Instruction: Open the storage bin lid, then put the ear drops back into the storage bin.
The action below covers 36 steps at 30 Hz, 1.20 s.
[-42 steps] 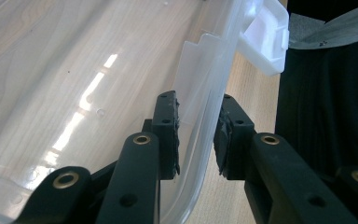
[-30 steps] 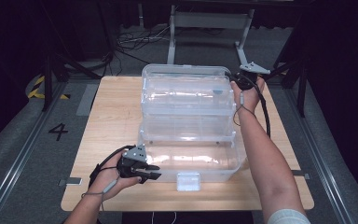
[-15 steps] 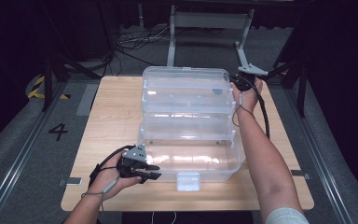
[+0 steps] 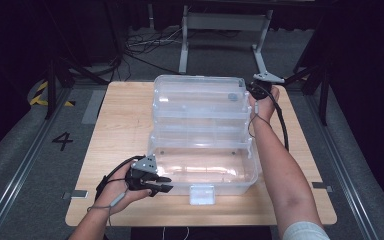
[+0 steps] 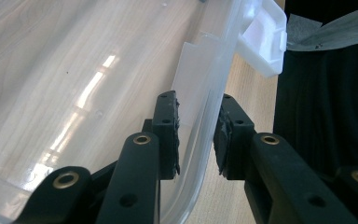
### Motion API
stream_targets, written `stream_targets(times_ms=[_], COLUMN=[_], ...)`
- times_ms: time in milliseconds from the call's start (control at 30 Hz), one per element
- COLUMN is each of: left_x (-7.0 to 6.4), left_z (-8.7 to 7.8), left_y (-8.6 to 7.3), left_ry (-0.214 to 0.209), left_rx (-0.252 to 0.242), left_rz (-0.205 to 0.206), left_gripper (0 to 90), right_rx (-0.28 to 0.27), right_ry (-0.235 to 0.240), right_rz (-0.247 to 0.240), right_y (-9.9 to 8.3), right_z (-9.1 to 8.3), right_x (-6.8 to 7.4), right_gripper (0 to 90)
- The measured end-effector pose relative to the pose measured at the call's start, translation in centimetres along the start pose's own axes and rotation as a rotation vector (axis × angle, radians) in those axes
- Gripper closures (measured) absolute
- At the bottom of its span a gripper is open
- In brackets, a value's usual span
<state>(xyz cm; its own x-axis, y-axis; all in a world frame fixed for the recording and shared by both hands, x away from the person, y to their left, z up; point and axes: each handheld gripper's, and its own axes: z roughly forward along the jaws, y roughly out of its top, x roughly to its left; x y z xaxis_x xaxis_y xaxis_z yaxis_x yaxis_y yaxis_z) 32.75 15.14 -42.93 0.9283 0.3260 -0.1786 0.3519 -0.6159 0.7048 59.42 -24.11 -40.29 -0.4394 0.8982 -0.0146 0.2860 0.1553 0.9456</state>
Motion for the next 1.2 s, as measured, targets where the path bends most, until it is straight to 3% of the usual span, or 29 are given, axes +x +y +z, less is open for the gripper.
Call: stream_targets(times_ms=[333, 433, 467, 633, 733, 800, 1000, 1200], left_x=[0.0, 0.0, 0.0, -0.1, -0.3, -0.4, -0.4, -0.2], left_z=[0.0, 0.0, 0.0, 0.0, -0.4, -0.9, -2.5, -3.9], left_y=[0.0, 0.1, 0.1, 0.3, 0.6, 0.9, 1.1, 0.7], left_ry=[0.000, -0.002, -0.001, 0.007, 0.008, 0.001, 0.026, 0.057], left_rx=[0.003, 0.007, 0.008, 0.022, 0.014, -0.019, -0.060, -0.086], left_rz=[-0.005, -0.011, -0.013, -0.026, -0.016, -0.020, -0.023, -0.041], left_gripper=[72.5, 72.3, 72.0, 71.4, 70.8, 68.7, 65.8, 64.5], right_rx=[0.028, 0.015, 0.010, -0.009, -0.029, -0.039, -0.078, -0.094], right_ry=[0.005, 0.009, 0.022, 0.026, 0.036, 0.040, 0.075, 0.107], right_rz=[0.004, 0.029, 0.063, 0.037, 0.013, -0.006, -0.004, -0.058], right_y=[-0.4, -0.4, -0.1, 0.8, 1.7, 2.2, 3.5, 4.4], right_z=[0.5, 0.2, -0.1, -1.1, -2.2, -3.0, -5.7, -9.2], right_x=[-0.1, -0.4, -0.8, -0.8, -0.5, -0.3, -0.1, 0.4], right_gripper=[81.0, 83.9, 81.9, 80.0, 77.3, 75.1, 71.3, 68.2])
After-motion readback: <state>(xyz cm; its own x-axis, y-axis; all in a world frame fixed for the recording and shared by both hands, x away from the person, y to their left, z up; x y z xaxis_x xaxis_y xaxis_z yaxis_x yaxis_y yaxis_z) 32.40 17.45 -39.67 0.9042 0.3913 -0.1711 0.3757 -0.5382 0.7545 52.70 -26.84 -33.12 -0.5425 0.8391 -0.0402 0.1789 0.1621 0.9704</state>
